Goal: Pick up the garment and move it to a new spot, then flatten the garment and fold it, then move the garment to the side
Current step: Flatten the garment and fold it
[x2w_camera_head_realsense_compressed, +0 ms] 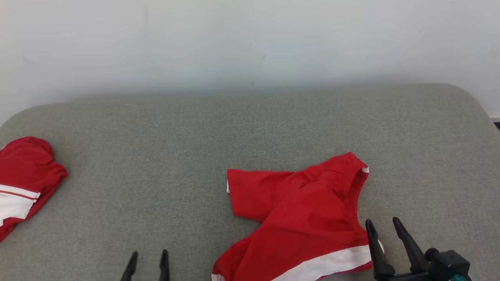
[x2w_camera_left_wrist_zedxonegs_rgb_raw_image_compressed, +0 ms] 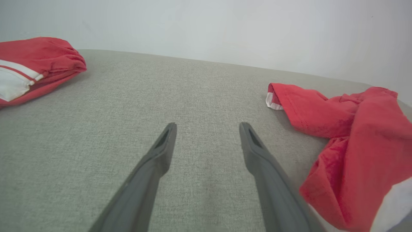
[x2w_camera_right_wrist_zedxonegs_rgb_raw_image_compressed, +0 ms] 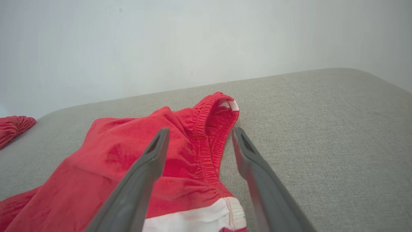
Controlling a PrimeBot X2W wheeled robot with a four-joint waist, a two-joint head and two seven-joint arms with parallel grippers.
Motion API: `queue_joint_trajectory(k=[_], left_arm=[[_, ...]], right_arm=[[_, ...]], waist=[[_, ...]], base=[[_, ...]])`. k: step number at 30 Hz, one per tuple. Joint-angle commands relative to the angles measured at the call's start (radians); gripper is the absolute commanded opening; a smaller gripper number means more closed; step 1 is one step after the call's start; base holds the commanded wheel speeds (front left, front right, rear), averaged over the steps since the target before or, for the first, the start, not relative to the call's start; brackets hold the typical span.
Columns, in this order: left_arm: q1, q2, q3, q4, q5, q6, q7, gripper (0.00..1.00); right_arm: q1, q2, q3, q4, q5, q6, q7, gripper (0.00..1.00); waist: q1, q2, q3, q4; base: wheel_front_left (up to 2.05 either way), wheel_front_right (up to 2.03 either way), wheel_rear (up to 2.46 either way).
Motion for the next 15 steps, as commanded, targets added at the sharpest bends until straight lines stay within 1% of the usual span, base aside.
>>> queue_joint_trajectory(k=[1, 9, 15], left_arm=[[0.017, -0.002, -0.013, 0.007, 0.002, -0.007, -0.003, 1.0], [0.045, -0.001, -0.165, 0.038, 0.038, -0.024, -0.003, 1.0], [0.023, 0.0, -0.258, 0.087, 0.01, -0.024, -0.003, 1.0]], right_arm=[[0.012, 0.013, -0.005, -0.008, -0.011, -0.002, 0.0, 1.0], [0.047, 0.059, -0.025, -0.011, -0.022, -0.002, 0.0, 1.0], [0.064, 0.079, -0.035, -0.013, -0.031, -0.002, 0.0, 1.0]], waist=[[0.0001, 0.0, -0.004, 0.002], [0.0001, 0.0, -0.012, 0.006], [0.0001, 0.0, -0.007, -0.008]], base=[[0.0, 0.0, 0.0], [0.0, 0.0, 0.0], [0.0, 0.0, 0.0]])
